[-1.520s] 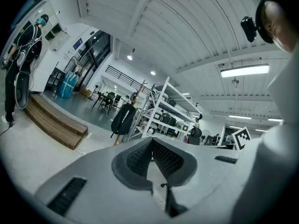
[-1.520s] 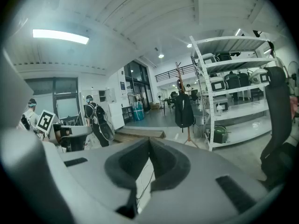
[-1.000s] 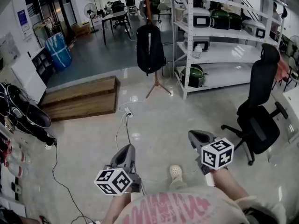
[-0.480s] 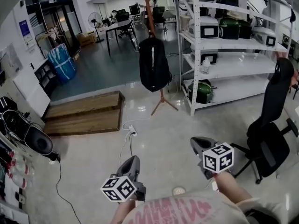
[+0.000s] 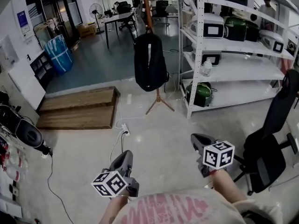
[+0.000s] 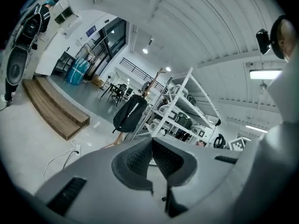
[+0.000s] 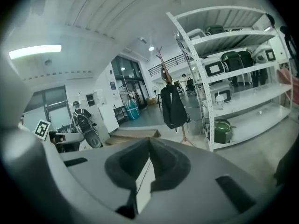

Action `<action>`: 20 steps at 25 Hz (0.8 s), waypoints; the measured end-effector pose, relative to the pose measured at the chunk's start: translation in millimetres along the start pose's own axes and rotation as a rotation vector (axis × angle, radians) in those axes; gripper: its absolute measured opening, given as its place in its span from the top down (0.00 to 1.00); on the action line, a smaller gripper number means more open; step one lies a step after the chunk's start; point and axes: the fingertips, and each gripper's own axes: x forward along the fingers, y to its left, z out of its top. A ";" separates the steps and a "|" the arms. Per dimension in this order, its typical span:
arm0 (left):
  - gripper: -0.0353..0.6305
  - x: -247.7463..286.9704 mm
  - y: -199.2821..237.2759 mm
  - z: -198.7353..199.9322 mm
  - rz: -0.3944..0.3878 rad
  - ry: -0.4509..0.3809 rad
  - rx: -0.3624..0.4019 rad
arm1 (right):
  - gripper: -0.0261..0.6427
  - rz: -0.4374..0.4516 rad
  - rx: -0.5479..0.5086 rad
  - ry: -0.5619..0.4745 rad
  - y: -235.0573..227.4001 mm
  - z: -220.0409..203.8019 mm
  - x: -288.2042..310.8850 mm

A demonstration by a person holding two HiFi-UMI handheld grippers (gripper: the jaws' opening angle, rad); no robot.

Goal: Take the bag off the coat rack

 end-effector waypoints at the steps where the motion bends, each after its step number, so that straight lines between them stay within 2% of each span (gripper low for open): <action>1: 0.94 0.9 2.9 -2.0 0.019 0.011 -0.002 | 0.95 0.006 0.011 0.003 -3.3 -1.2 2.6; 5: 0.94 3.5 14.6 9.2 0.082 0.005 0.019 | 0.95 0.000 0.047 0.023 -19.5 -15.4 7.9; 9: 0.94 26.3 26.1 17.4 0.136 -0.019 0.004 | 0.95 -0.007 0.145 0.024 -38.8 -24.7 16.4; 12: 0.94 66.1 10.0 -0.4 0.081 0.014 -0.036 | 0.95 -0.027 0.184 0.028 -57.9 -26.3 12.2; 15: 0.94 99.3 -0.9 -15.1 0.013 0.058 -0.075 | 0.95 -0.082 0.201 0.036 -83.5 -33.8 8.3; 20: 0.94 139.4 14.8 -25.2 0.007 0.129 -0.112 | 0.95 -0.128 0.295 0.033 -113.9 -36.5 18.3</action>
